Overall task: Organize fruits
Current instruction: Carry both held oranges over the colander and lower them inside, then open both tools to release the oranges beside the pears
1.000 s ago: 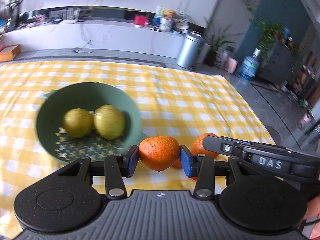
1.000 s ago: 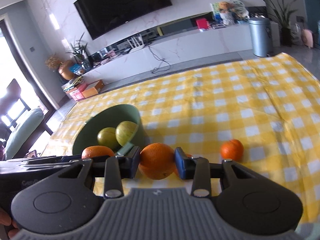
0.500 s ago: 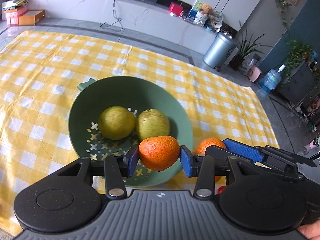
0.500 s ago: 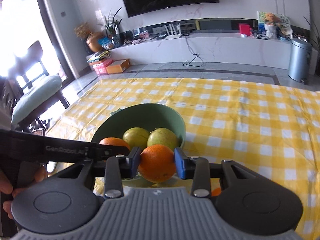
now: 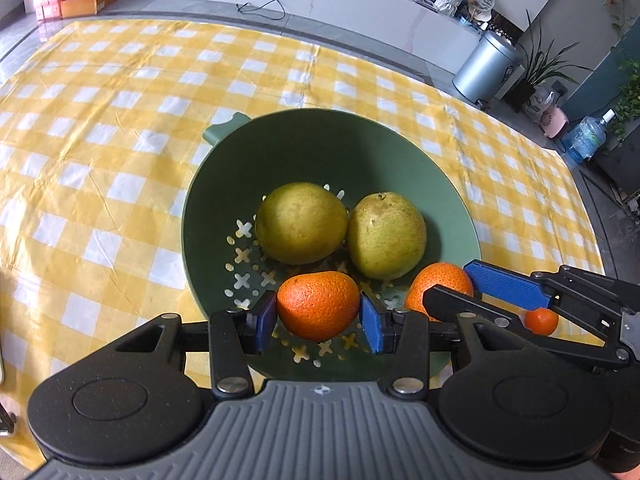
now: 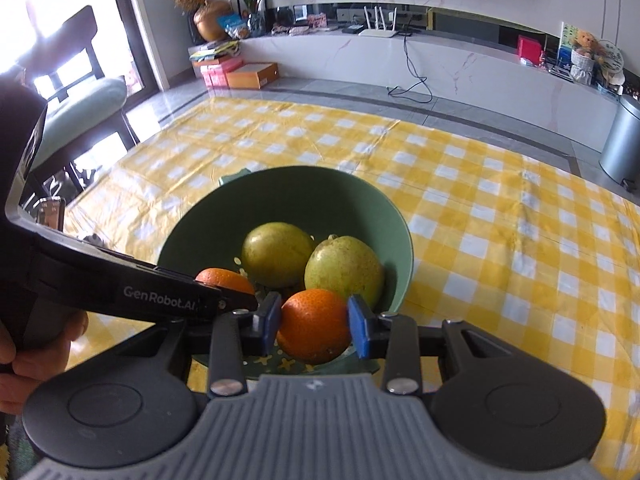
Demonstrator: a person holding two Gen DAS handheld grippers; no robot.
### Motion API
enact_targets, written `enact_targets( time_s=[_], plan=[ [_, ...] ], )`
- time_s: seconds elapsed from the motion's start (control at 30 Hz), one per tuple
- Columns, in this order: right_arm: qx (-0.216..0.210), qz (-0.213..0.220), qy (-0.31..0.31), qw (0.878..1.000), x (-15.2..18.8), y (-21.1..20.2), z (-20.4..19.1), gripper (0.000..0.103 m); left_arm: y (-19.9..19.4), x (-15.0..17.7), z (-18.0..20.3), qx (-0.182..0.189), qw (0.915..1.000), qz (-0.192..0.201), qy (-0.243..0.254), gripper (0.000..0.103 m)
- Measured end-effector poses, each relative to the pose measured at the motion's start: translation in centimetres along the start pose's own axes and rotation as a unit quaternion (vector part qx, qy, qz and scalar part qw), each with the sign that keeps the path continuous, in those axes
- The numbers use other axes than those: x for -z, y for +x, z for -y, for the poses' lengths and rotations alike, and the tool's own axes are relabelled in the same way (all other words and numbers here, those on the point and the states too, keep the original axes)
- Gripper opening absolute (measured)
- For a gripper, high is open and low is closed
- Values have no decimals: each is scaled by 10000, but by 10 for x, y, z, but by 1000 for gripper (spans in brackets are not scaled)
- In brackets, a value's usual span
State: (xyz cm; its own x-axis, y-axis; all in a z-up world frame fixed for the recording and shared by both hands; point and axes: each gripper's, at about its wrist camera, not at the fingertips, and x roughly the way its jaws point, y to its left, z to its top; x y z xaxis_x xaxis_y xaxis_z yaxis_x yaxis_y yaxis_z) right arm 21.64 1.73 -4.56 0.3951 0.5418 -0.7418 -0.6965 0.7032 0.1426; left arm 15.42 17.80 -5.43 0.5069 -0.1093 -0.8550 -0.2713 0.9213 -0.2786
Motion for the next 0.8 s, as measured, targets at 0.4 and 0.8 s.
enact_targets(
  time_s=[0.4,0.8],
  plan=[
    [-65,-517,-592,9969,0,22,-7,29,9,-1,8,18,9997,-125,221,50],
    [39,-405,-589,9974,1,11,-4,32,11,0,13,-185,9990,-136,378,59]
  ],
)
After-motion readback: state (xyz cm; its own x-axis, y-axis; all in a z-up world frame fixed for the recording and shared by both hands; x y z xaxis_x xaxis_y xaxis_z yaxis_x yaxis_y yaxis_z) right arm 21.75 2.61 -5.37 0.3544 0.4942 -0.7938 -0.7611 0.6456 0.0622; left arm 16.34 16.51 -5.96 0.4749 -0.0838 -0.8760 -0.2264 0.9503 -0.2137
